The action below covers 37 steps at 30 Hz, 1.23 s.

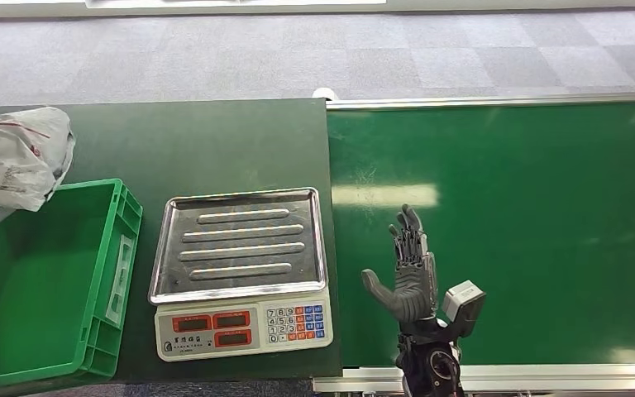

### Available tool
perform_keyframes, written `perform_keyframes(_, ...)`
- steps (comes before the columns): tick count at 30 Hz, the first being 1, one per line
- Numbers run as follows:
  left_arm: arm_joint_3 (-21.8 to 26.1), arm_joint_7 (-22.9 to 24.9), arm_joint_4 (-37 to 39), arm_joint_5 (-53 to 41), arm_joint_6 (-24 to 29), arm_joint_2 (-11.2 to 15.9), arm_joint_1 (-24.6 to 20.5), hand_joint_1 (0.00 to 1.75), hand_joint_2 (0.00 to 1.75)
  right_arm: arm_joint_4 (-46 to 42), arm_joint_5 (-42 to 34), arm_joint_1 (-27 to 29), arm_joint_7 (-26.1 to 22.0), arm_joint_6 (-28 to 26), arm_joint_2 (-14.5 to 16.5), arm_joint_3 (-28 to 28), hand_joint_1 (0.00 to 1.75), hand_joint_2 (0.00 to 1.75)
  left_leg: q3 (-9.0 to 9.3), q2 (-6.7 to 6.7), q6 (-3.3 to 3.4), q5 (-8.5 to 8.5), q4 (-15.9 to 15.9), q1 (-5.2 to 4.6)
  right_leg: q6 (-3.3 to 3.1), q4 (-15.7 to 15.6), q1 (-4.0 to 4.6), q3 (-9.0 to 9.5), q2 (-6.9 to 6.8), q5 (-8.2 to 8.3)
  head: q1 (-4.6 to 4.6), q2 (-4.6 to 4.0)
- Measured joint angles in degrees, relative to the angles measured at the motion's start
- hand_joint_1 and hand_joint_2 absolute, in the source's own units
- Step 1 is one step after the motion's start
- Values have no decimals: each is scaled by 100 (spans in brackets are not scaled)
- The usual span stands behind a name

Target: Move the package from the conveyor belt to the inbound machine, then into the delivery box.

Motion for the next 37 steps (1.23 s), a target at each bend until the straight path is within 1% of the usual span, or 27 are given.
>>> perform_keyframes(2, 90, 84, 217, -64, -19, 96, -118, 63, 175, -16, -3, 4, 0, -8, 2, -20, 0, 175, 0, 0, 0, 0, 0, 0, -2, 0, 0, -3, 0, 2, -1, 0)
perform_keyframes(3, 142, 108, 348, -104, -27, 144, -203, 26, 175, -25, -5, 8, 0, -9, 2, -34, 0, 175, 0, 0, 0, 0, 0, 1, -3, 0, 1, -5, 0, 3, -2, 0)
perform_keyframes(4, 189, 121, 476, -138, -38, 184, -298, 1, 175, -32, -4, 11, 0, -10, 3, -51, 0, 175, 0, -2, 0, 1, 0, 1, -4, 0, 1, -5, 0, 3, -3, 0)
perform_keyframes(7, 287, 117, 803, -186, -177, 242, -564, 0, 175, -54, 13, 20, 0, -9, 19, -115, 0, 175, 1, -6, -3, 2, 0, 4, -4, 1, 3, -3, -1, 3, -2, 0)
perform_keyframes(9, 317, 78, 940, -151, -349, 247, -663, 0, 175, -61, 32, 23, 0, -8, 35, -166, 0, 175, 0, -1, -4, 3, 0, 4, -5, 2, 4, -3, 1, 4, -2, 0)
perform_keyframes(14, 358, 17, 1107, -68, -591, 263, -762, 0, 175, -74, 135, 20, 0, -8, 57, -269, 0, 175, -1, 5, -5, 3, 0, 3, -6, 2, 3, -5, 6, 5, -1, 0)
perform_keyframes(24, 368, 8, 1246, -62, -622, 300, -850, 0, 175, -74, 159, 18, 0, -8, 79, -340, 0, 175, -2, 3, -5, 3, 0, 4, -7, 2, 3, -6, 5, 5, -2, 0)
perform_keyframes(27, 367, 6, 1276, -39, -709, 301, -872, 0, 175, -75, 199, 18, 0, -8, 81, -359, 0, 175, -1, 3, -5, 4, 0, 4, -7, 2, 4, -6, 5, 5, -2, 0)
perform_keyframes(31, 367, -14, 1364, 61, -1037, 297, -956, 0, 175, -85, 270, 22, 0, -7, 92, -386, 0, 175, -2, 2, -5, 3, 0, 4, -7, 2, 3, -6, 5, 5, -2, 0)
perform_keyframes(33, 367, -106, 1400, 229, -1247, 293, -977, 0, 175, -88, 279, 24, 0, 2, 101, -400, 0, 175, -2, 3, -5, 3, 0, 4, -7, 2, 3, -6, 5, 5, -2, 0)
perform_keyframes(34, 369, -197, 1397, 427, -1449, 284, -967, 0, 175, -88, 279, 24, 1, 10, 105, -407, 0, 175, -2, 4, -5, 3, 0, 3, -7, 2, 3, -6, 5, 5, -2, 0)
perform_keyframes(36, 381, -424, 1293, 1045, -2133, 244, -873, 0, 175, -87, 279, 23, 1, 31, 115, -420, 0, 175, -2, 4, -5, 3, 0, 3, -7, 2, 3, -5, 5, 5, -2, 0)
perform_keyframes(37, 385, -484, 1254, 1234, -2347, 230, -840, 0, 175, -87, 279, 23, 1, 36, 117, -424, 0, 175, -2, 4, -5, 3, 0, 3, -7, 2, 3, -5, 5, 5, -2, 0)
